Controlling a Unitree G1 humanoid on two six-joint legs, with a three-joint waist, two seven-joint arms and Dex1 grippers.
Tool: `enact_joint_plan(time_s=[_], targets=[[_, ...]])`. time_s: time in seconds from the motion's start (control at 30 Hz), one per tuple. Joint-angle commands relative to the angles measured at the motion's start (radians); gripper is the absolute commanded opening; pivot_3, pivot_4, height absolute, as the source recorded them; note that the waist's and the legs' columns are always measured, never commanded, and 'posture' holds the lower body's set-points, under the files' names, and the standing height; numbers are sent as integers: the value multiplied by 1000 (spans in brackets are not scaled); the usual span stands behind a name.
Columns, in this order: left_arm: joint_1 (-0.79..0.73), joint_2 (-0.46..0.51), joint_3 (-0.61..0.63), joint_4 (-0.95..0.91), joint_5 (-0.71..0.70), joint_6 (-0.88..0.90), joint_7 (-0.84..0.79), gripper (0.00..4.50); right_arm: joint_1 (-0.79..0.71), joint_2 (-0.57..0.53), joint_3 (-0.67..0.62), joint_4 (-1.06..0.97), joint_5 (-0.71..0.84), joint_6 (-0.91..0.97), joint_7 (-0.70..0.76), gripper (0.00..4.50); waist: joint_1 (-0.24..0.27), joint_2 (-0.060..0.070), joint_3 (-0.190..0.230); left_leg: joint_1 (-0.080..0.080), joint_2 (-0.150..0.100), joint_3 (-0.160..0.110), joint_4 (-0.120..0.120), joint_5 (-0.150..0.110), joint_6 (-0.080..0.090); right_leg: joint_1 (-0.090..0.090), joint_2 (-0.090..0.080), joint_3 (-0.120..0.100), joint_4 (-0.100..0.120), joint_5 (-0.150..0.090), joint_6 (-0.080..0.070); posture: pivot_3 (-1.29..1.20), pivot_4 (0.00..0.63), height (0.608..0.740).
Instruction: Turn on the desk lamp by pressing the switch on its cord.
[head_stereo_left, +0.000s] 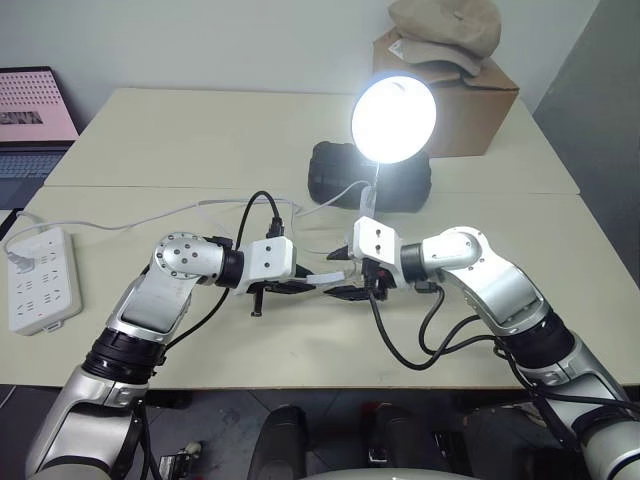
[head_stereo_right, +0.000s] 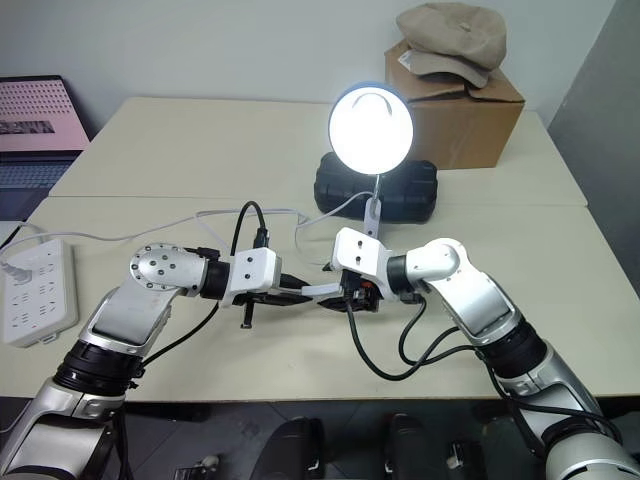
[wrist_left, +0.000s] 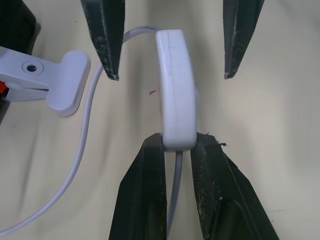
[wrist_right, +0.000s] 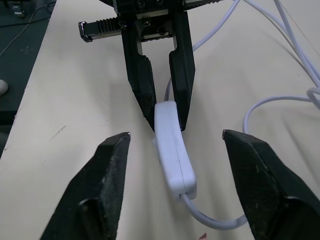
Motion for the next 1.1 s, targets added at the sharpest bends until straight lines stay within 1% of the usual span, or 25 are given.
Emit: enact_joint_plan(time_s=[0.03,0.07,0.1,0.2,0.3,0.4,0.47,0.53,0.6,0.77,0.8,0.83,0.97,1.1], targets=[[-33,-1,-6,46,34,-33,30,382,24,-37,-58,-80,11,-12,-3,4261,0,0,0,0,0,0,0,0,0,0,0,0,0,0,0,0,150,740],[-38,-8,-9,61,43,-38,42,382,38,-50,-68,-92,2,-9,-15,4475,0,0,0,0,0,0,0,0,0,0,0,0,0,0,0,0,150,740],[-44,-16,-12,78,52,-43,52,382,60,-71,-80,-108,-12,-5,-30,4500,0,0,0,0,0,0,0,0,0,0,0,0,0,0,0,0,150,740],[-55,-32,-18,120,76,-61,81,382,110,-111,-105,-143,-31,-3,-63,4500,3,0,0,0,0,0,0,0,0,0,0,0,-1,0,0,0,150,740],[-58,-55,-34,171,93,-90,94,382,202,-154,-159,-216,-12,44,-90,4500,3,0,0,0,0,0,0,0,0,0,0,0,0,0,0,0,150,740],[-66,-58,-46,205,112,-116,93,382,250,-169,-181,-264,-2,81,-111,4500,1,0,0,0,0,0,0,0,0,0,0,0,0,0,0,0,150,740],[-74,-64,-41,223,110,-120,93,1083,259,-165,-189,-276,2,106,-127,4500,-5,0,0,0,0,0,0,0,0,0,0,1,0,0,0,0,150,740],[-84,-68,-34,233,102,-120,91,1228,261,-159,-194,-280,2,118,-145,4500,-5,0,0,1,0,0,0,0,0,0,0,0,1,0,0,0,150,740],[-91,-67,-29,239,98,-122,88,1711,260,-157,-194,-280,4,123,-156,4500,-3,0,0,1,0,-1,0,0,0,0,0,0,1,0,0,0,150,740],[-72,-47,4,203,77,-115,98,2675,258,-161,-192,-272,10,116,-160,4500,-2,0,0,0,0,0,0,0,0,0,0,1,0,0,0,0,150,740],[-48,-33,35,158,43,-102,94,2836,258,-161,-192,-267,12,110,-156,4500,-3,0,0,0,0,0,0,0,0,0,0,1,-1,0,0,0,150,740],[-23,-20,71,111,3,-86,89,3127,256,-160,-194,-262,15,104,-153,4500,-6,0,0,0,0,1,0,0,0,0,0,1,-1,0,0,0,150,740],[76,39,205,-58,-134,48,92,3127,257,-164,-220,-248,37,86,-135,4500,-7,0,0,0,1,0,0,0,0,0,0,1,0,0,0,0,150,740],[245,143,352,-226,-183,221,142,3127,286,-188,-290,-240,81,15,-96,4500,-9,0,0,1,0,0,0,0,0,1,0,1,0,0,0,0,150,740]])
